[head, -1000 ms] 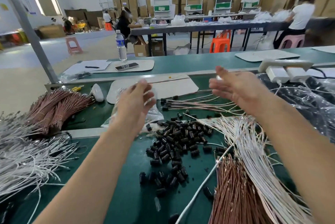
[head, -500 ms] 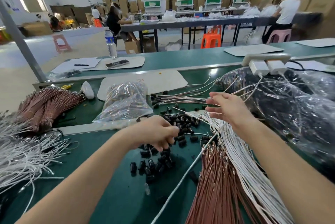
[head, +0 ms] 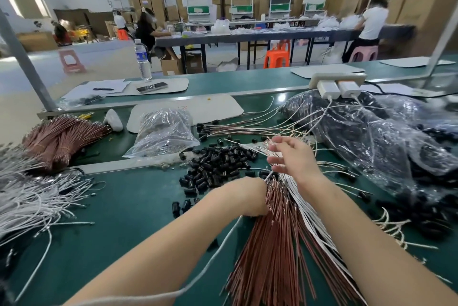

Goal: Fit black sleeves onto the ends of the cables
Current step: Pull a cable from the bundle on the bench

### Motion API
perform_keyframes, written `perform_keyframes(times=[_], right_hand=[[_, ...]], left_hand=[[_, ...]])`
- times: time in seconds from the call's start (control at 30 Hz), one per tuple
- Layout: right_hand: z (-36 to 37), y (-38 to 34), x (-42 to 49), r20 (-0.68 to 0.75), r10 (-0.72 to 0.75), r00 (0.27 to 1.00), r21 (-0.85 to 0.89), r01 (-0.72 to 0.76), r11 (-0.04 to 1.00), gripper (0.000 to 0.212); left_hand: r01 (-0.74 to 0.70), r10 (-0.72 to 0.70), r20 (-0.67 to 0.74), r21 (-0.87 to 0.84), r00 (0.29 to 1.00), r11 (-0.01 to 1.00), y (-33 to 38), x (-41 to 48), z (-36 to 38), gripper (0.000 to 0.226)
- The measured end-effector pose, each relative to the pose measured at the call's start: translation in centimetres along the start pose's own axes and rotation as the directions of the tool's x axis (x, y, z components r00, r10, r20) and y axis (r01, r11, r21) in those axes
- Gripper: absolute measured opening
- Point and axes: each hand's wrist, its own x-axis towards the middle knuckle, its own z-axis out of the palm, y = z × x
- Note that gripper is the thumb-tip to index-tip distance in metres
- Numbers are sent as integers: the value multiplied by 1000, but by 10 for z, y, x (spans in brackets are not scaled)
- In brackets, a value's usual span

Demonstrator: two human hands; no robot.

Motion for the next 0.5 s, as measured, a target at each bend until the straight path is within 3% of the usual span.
perform_keyframes(times=[0.17, 0.3, 0.43, 0.5], right_hand=[[1, 8, -10, -48, -13, 999, 42, 15, 999, 22], [1, 7, -17, -176, -85, 981, 116, 106, 988, 24], [2, -1, -19, -324, -175, 930, 134, 228, 964, 25], [4, -6, -21, -357, -208, 911, 113, 263, 958, 25]], left_hand=[[65, -39, 121, -217, 992, 974, -12, 4, 1, 36], [37, 10, 100, -455, 995, 890, -30, 1, -4, 31], [-19, 63, 43, -657, 997, 753, -46, -9, -24, 30], [-123, 53, -113, -795, 992, 594, -62, -20, -36, 22]])
